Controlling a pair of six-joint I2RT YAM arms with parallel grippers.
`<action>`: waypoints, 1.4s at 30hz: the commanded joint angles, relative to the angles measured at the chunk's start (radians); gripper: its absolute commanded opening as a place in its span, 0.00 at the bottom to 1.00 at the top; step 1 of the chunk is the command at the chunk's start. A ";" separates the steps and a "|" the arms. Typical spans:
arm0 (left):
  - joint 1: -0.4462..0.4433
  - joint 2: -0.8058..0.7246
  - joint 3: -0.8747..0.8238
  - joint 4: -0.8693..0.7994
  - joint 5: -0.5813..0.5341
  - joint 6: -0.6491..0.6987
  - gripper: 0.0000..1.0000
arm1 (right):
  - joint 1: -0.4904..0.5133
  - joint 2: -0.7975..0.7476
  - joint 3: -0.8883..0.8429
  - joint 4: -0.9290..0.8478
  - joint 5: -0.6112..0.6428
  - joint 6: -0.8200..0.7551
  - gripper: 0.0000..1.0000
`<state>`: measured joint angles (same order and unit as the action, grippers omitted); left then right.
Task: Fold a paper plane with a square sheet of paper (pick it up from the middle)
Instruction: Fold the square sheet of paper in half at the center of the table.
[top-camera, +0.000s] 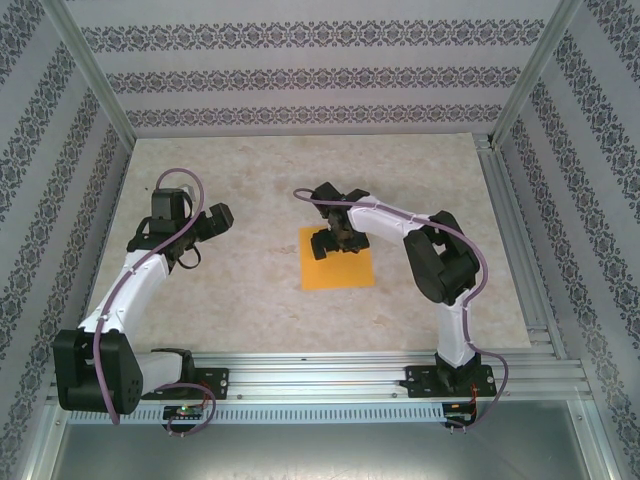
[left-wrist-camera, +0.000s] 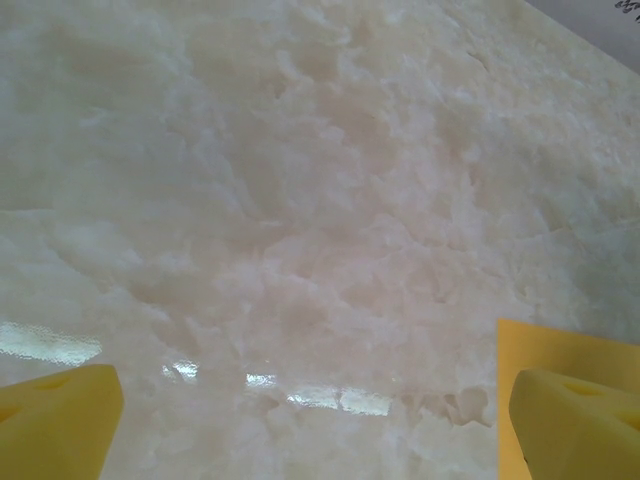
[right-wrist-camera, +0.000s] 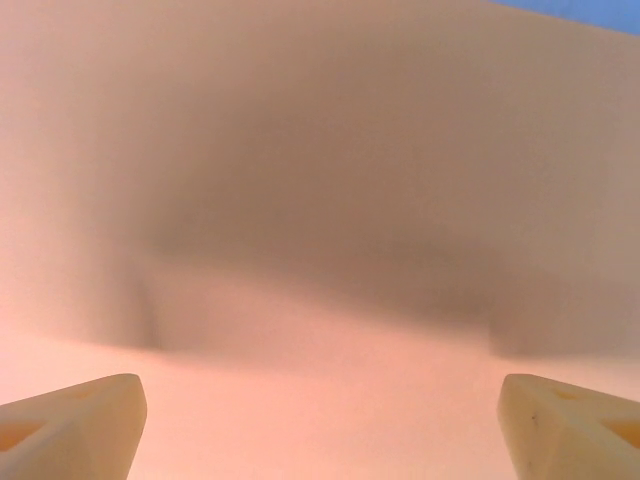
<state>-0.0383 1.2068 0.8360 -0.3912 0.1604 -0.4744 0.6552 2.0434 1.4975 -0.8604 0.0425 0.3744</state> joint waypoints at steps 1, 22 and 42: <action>0.010 -0.009 0.001 -0.011 0.014 -0.008 1.00 | 0.040 -0.005 0.062 -0.047 0.056 0.177 0.94; -0.145 0.221 -0.039 0.220 0.416 -0.026 1.00 | 0.043 0.033 0.078 -0.032 0.056 0.251 0.95; -0.241 0.315 0.002 0.223 0.322 -0.062 1.00 | 0.023 0.081 -0.016 0.030 0.005 0.268 0.96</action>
<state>-0.2710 1.5078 0.8009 -0.1799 0.4934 -0.5339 0.6865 2.1017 1.5150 -0.8612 0.0708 0.6346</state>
